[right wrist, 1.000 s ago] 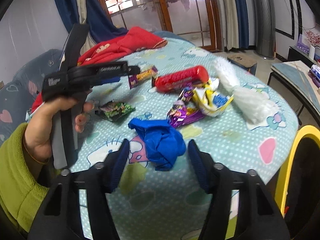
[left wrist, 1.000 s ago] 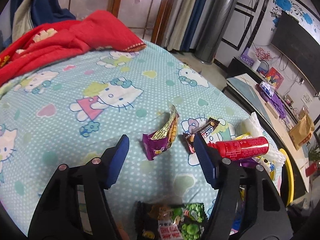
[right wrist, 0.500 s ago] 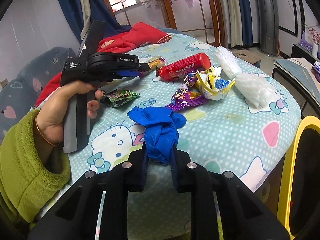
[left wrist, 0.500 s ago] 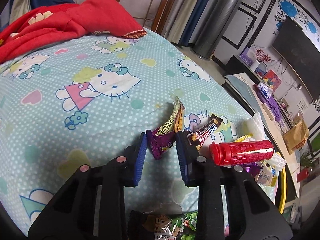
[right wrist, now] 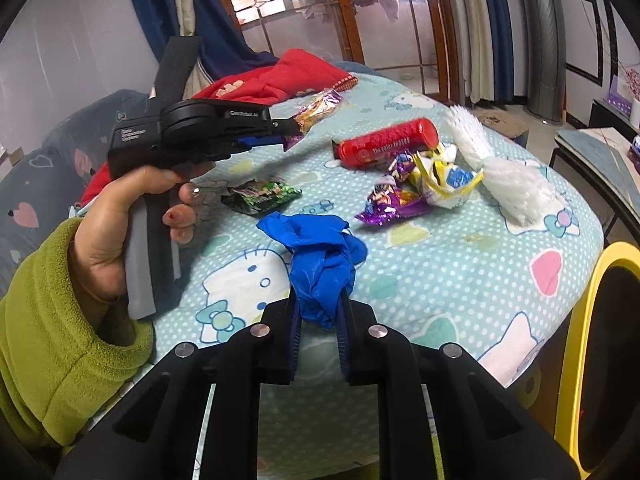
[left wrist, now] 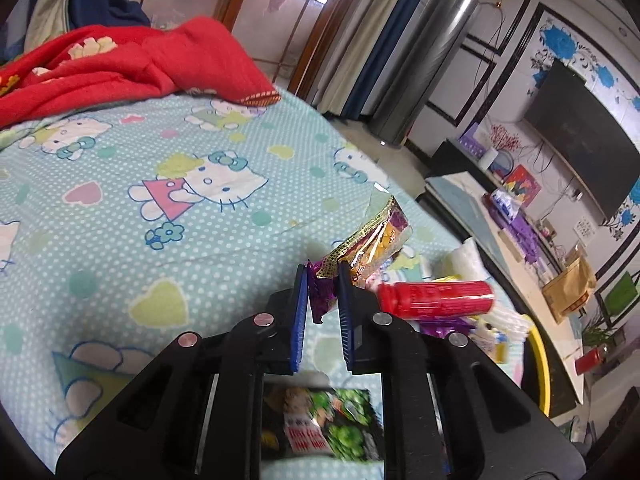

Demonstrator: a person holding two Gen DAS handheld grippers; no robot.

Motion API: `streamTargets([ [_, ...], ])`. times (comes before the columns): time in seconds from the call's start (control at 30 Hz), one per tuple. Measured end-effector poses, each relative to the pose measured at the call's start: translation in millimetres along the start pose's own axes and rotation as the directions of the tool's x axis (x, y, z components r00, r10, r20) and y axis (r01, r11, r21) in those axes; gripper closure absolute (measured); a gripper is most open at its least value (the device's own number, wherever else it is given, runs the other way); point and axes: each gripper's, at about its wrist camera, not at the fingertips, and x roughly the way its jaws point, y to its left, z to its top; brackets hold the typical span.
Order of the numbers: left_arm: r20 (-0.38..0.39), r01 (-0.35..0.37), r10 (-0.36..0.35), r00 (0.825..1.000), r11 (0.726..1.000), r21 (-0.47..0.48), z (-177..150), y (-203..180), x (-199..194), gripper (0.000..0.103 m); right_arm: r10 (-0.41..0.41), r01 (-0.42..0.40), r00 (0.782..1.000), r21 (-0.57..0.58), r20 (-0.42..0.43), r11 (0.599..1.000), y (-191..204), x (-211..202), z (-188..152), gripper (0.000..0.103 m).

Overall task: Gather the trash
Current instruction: 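Lift the balloon and wrapper off the bedspread with both tools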

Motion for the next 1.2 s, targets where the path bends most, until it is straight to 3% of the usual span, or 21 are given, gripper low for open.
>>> streamTargets([
  [0.5, 0.127, 0.012, -0.027, 0.992, 0.994, 0.112, -2, -36, -62, 0.094, -0.069, 0.07, 0.993, -0.004, 0.093, 0.998, -13, -32, 17, 0.088],
  [1.2, 0.155, 0.073, -0.107, 0.982, 0.976, 0.206, -13, -80, -89, 0.094, -0.143, 0.136, 0.977, 0.057, 0.159, 0.989, -42, -70, 23, 0.088],
])
